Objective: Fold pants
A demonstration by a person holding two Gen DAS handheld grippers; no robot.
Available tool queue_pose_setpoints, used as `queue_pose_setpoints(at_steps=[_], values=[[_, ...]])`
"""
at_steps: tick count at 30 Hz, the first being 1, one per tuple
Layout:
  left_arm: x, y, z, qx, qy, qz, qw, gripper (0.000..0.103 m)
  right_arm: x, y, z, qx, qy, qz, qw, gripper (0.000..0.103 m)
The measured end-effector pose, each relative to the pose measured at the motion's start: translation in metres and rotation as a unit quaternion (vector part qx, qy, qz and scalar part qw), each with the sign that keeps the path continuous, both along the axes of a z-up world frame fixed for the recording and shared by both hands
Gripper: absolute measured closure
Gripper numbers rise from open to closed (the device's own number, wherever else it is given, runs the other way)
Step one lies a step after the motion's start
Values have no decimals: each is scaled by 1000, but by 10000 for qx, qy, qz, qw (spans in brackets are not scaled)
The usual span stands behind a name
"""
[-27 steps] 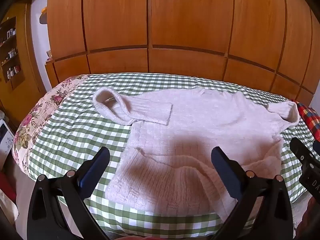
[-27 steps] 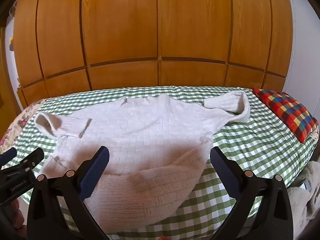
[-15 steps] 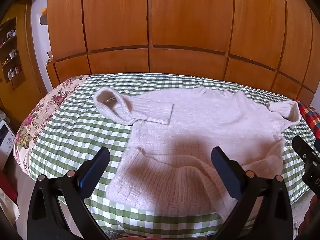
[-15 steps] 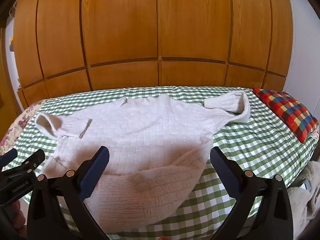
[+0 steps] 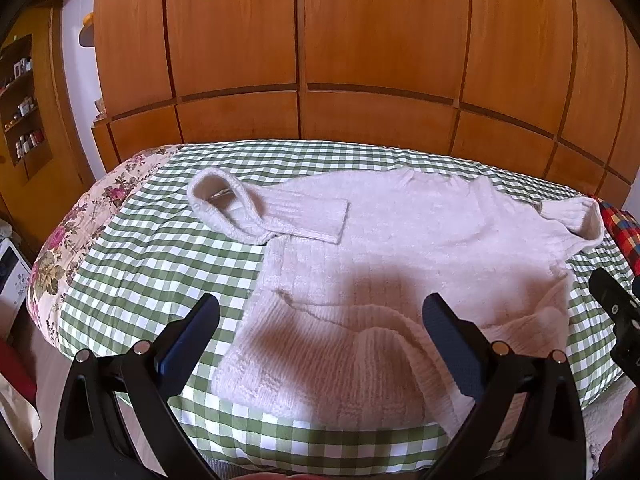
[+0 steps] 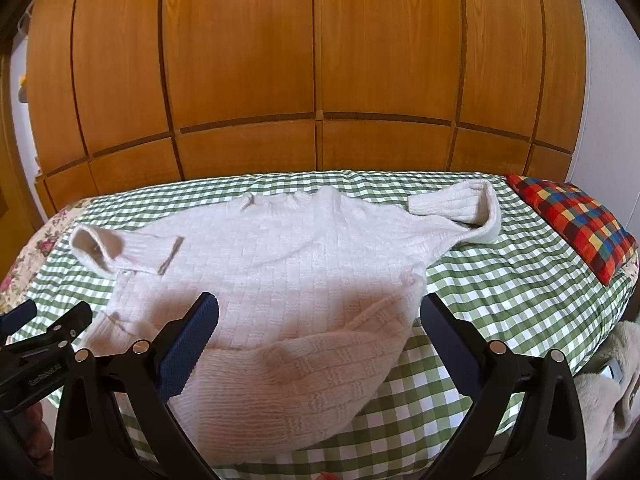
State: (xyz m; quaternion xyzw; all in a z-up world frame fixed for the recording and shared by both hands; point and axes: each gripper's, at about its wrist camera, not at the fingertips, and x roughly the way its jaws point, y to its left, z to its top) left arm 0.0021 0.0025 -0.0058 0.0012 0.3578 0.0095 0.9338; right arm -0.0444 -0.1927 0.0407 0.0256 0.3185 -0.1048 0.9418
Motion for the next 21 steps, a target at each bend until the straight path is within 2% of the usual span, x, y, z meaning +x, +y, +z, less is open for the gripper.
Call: queue_pose_setpoints(at_steps=[21], values=[[0,-1,-5,29,88,21,10000,2,0,1,-4,27,21,28,10000,3]])
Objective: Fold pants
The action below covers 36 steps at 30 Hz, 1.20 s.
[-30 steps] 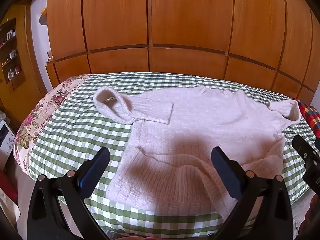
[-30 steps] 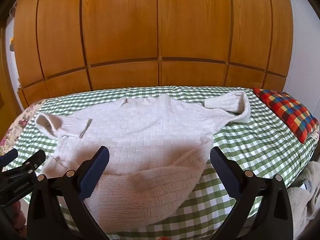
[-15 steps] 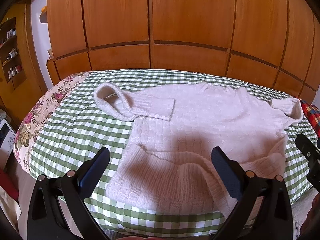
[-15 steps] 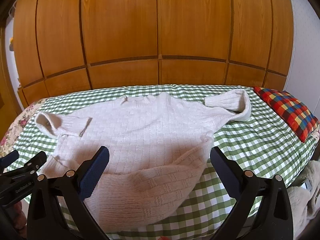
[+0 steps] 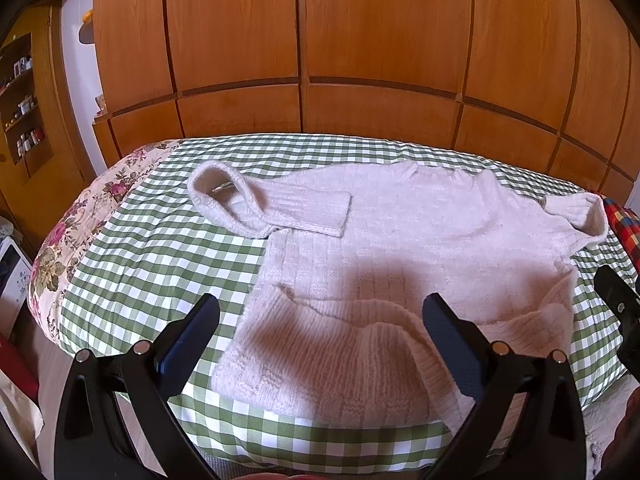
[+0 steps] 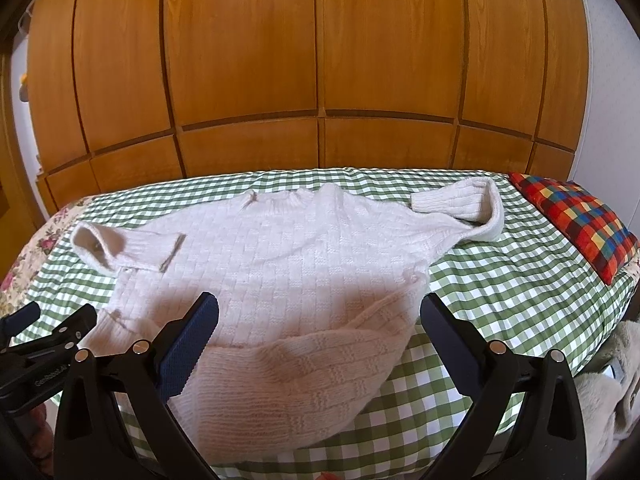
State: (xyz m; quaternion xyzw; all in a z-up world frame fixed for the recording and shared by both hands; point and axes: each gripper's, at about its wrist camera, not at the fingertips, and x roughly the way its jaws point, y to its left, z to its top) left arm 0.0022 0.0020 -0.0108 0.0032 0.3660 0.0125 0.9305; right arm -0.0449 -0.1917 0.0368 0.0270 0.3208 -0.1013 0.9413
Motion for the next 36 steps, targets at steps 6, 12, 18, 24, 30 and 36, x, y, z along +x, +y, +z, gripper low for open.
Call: queue_pose_setpoints(at_steps=[6,12,18,24,30,36], values=[[0,0,0,1,21,-5,10000,2,0,0,0,0,3,24,10000,3],[3,0,-3,1,97,-31,9999,2,1,0,-1,11,2,59,10000,3],[9,-4,-10,-137,416,-364,9984,2,1,-4,-3,64,-56,55,9999,3],[20,21,-21,-1142,621,-494,9903,2,-2,-15,0,339,-371,185,9986,3],[35,60,-31,-1229,423,4,9915,2,7,-35,-9,791,-95,236,9965,3],[40,103,-48,-1313,305,308,9904,2,4,-66,-50,1751,574,156,9827,3]])
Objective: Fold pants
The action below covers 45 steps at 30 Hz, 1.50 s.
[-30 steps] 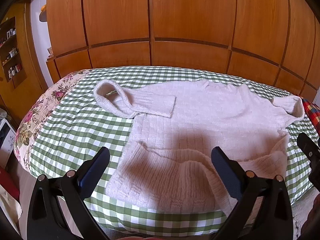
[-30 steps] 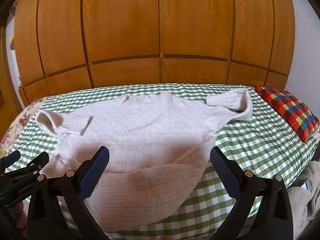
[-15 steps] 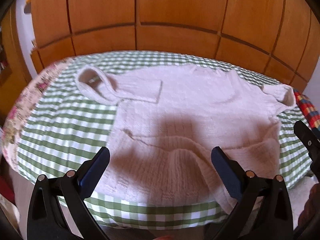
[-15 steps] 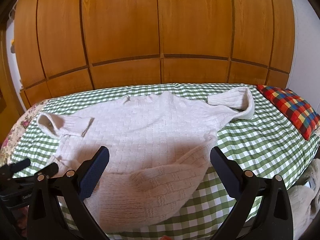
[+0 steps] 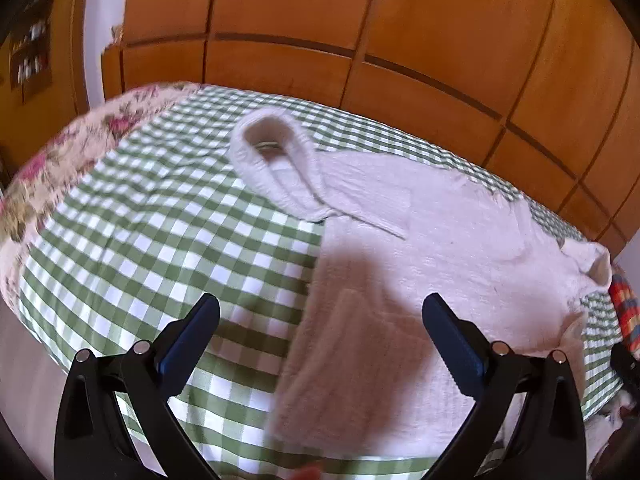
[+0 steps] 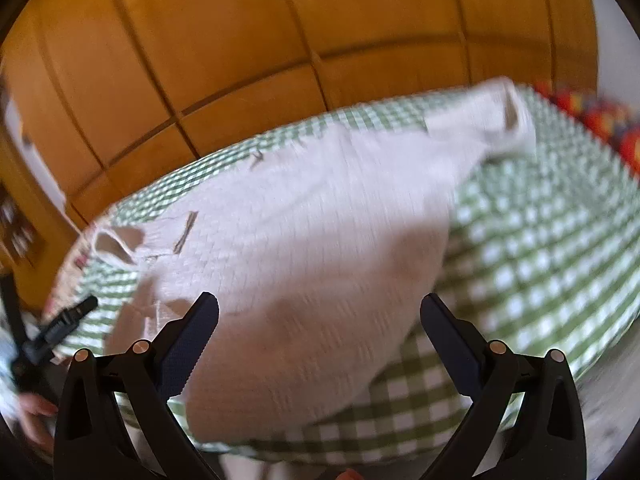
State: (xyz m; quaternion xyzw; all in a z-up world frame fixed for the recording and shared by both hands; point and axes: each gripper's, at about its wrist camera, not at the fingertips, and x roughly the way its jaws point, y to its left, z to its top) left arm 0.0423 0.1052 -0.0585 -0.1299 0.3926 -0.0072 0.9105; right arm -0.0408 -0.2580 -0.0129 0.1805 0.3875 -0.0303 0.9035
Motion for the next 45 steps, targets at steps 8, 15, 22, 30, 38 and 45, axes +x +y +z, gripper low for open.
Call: queue_pose_setpoints(at_steps=[8,15,22,30,38,45], values=[[-3,13,-31,-844,221,-589,9944,3,-7,-38,-21,1175,169,-312,9924,8],[-3,1,-55,-920,408,-1188,9878,36,8,-17,-26,1060,350,66,9937,9],[-7,-6,-48,-541,391,-1349,9886,83,17,-11,-49,626,685,289,9953,61],[-45,1,-10,-534,-136,-1954,9792,96,-7,-29,-29,499,420,619,9959,92],[-82,11,-13,-420,-70,-2198,9746,96,-23,-34,-22,439,328,747,9957,59],[-87,13,-31,-218,164,-2178,9756,96,13,9,14,-413,-262,1165,9920,10]])
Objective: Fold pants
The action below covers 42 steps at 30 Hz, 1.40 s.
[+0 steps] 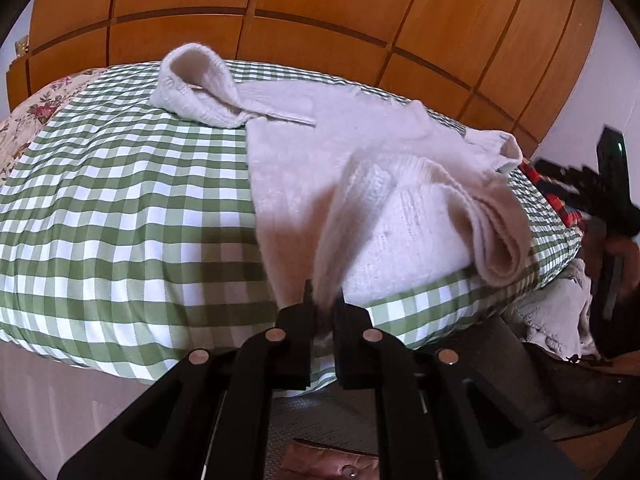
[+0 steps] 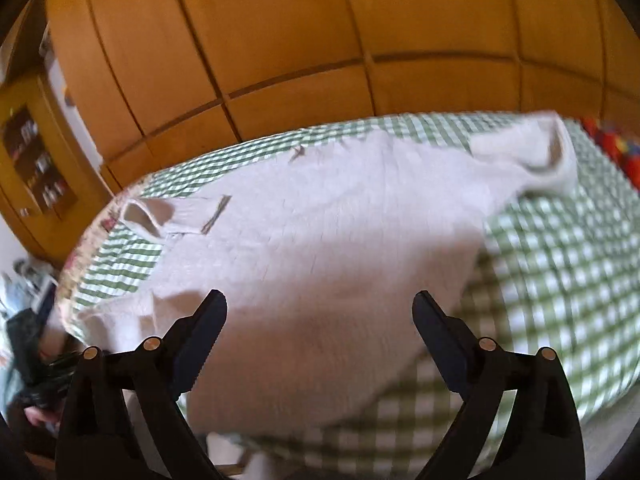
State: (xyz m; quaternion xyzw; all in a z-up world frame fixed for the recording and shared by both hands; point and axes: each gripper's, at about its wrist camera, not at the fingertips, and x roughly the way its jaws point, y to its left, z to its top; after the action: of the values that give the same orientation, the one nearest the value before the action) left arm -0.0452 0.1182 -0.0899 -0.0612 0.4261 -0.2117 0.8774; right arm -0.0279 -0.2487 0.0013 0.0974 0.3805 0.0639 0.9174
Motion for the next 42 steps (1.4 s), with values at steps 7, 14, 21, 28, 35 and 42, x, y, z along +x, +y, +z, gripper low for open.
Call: queue_pose_setpoints(at_steps=[7,14,21,28,35,42], values=[[-1,3,-4,28,40,21,10000,96,57,41,-44,-938,962,987,9860,52],[-4,5,-9,28,125,-21,9999,97,22,5,-63,-1193,1464,976,9771,91],[-14,0,-17,268,276,-320,9987,96,-47,-57,-78,-1085,1578,199,9813,91],[-25,8,-20,516,288,-416,9974,91,-79,-104,-84,-318,1565,-526,9858,78],[-22,48,-10,39,225,207,9995,69,-63,-116,-68,-188,1038,-813,9911,65],[9,22,-3,-109,7,356,9993,18,-11,-73,-55,-445,559,-535,9960,36]])
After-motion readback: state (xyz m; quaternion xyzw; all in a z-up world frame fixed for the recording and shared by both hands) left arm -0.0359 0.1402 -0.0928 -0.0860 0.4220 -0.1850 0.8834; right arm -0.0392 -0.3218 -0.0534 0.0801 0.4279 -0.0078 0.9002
